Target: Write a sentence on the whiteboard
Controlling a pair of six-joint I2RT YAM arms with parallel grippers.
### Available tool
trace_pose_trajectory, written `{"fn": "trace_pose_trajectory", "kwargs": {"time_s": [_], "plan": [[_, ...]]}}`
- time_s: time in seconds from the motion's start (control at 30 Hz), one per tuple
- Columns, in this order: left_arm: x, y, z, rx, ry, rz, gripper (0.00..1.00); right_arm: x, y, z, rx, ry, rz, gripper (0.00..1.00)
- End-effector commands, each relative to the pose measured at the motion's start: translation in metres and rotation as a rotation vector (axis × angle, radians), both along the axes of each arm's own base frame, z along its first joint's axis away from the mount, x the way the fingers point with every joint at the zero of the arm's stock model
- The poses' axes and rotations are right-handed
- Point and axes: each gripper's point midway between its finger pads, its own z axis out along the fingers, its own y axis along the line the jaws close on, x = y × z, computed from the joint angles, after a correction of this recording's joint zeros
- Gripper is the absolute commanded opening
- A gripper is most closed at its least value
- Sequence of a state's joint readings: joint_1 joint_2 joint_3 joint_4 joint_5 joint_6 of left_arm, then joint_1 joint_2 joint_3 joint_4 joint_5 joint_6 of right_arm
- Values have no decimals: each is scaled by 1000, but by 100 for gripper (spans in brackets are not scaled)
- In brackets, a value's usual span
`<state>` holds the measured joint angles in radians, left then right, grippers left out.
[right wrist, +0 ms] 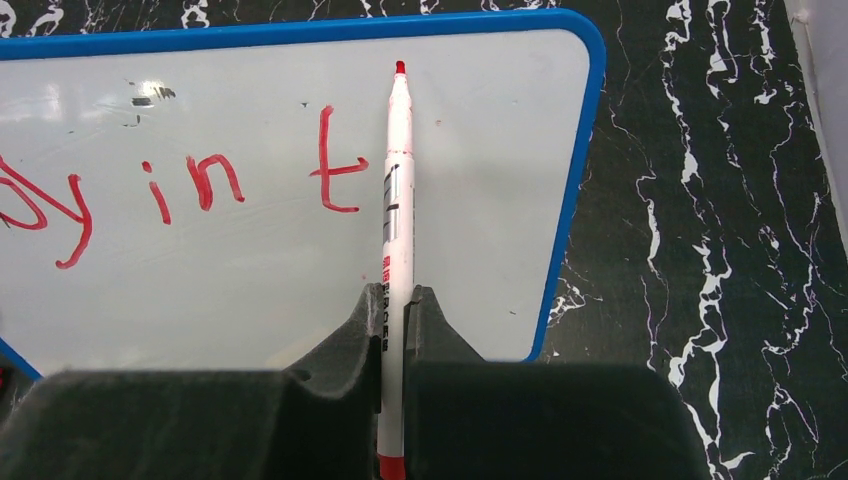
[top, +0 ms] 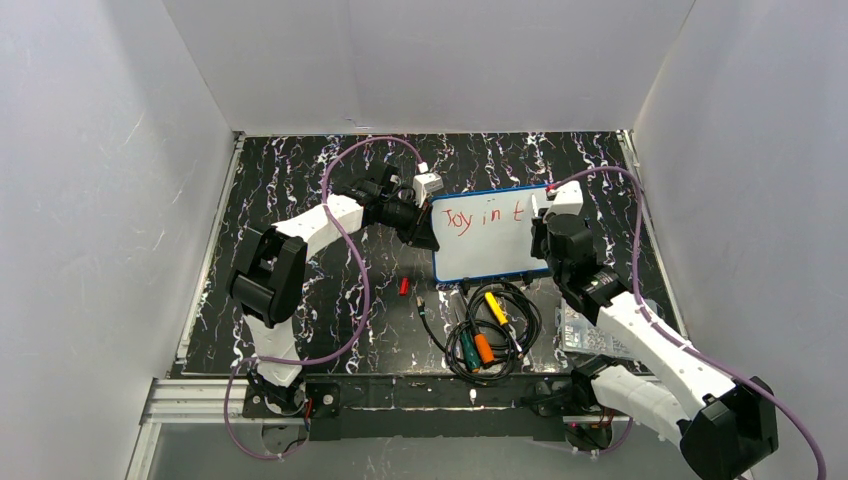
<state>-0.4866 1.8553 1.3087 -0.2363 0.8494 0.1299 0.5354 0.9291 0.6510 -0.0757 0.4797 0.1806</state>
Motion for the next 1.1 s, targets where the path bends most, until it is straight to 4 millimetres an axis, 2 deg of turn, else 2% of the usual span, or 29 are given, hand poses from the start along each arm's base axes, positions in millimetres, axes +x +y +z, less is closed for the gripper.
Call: {"fn": "trace_pose_trajectory", "kwargs": {"time_s": [0.0,0.5,1.07], "plan": [[4,1,24,-7,-73,-1,0,8,6,21,47,-70,35,1],[4,1,25,-8,-76,-1,0,10,6,9,58,-41,27,1],[4,1,26,-9,-76,-2,0,-23,11,-47,111,169,50,1]]}}
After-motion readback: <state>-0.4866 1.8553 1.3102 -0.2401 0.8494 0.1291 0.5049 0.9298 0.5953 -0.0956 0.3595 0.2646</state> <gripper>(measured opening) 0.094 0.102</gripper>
